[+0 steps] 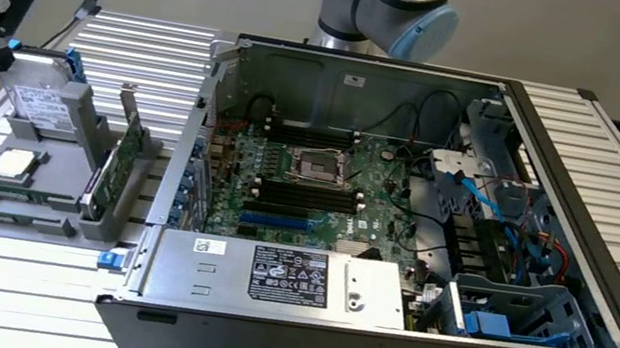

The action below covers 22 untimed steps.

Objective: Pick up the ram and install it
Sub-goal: 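Pick up the ram and move it above insertion slot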

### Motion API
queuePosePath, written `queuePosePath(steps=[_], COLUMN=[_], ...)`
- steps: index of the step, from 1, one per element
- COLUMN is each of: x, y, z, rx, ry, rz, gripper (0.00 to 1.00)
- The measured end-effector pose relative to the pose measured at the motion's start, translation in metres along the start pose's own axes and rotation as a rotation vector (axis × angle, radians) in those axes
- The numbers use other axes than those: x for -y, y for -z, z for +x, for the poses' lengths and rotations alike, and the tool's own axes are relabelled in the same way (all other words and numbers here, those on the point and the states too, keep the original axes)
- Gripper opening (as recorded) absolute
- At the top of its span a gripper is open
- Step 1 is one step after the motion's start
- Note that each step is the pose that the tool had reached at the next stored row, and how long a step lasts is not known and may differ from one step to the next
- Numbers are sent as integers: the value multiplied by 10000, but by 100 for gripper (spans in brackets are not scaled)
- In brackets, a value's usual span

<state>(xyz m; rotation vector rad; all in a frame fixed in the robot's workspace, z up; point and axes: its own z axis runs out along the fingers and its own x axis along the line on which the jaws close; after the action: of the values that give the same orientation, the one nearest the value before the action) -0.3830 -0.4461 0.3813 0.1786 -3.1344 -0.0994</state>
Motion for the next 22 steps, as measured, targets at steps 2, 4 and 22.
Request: queuePosePath(steps=[2, 4, 22], x=[1, 1, 7], y=[-7, -14, -114], z=[0, 0, 0], rx=[-23, -46, -341], ry=[370, 734, 4003], rz=[-2, -2, -34], gripper=[10, 10, 10])
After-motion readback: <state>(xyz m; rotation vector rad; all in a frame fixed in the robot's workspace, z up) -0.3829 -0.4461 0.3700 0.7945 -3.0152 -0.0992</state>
